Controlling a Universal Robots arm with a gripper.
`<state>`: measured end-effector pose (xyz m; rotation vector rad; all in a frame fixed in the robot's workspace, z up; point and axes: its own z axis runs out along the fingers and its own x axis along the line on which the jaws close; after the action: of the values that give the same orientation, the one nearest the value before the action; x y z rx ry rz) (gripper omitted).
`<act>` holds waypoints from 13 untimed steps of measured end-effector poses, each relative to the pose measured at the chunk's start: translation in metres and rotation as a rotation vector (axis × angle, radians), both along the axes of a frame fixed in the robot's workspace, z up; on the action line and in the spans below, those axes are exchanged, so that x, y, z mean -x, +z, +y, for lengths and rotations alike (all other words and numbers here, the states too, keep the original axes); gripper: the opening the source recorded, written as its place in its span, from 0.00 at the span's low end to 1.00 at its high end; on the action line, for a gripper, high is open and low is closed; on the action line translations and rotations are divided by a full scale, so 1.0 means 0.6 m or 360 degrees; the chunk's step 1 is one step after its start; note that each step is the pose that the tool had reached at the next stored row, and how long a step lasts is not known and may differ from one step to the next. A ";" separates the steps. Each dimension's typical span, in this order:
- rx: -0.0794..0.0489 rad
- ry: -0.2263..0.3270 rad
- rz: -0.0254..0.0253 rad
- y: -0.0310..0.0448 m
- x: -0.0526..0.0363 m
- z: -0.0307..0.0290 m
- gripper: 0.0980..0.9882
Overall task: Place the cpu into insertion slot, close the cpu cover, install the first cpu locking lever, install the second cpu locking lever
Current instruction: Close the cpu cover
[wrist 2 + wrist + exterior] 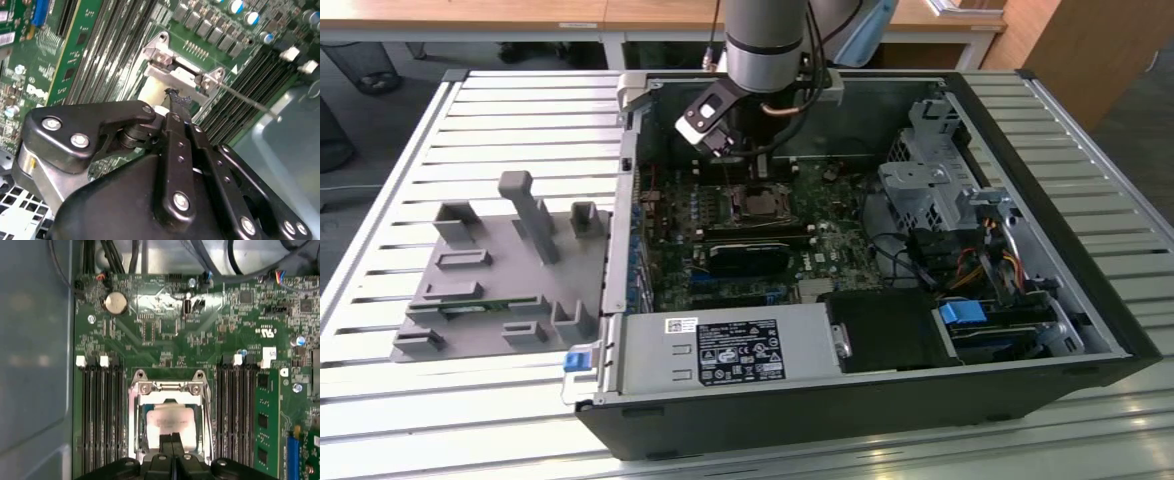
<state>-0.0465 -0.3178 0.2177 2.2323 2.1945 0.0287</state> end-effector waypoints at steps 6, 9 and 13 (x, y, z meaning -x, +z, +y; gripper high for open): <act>0.0000 0.0000 0.00000 -0.009 0.011 0.0000 0.01; 0.0000 0.0000 0.00000 -0.014 0.012 0.0000 0.01; 0.0001 0.0000 0.00002 -0.018 0.012 0.0000 0.01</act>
<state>-0.0539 -0.3178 0.2067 2.2322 2.1943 0.0281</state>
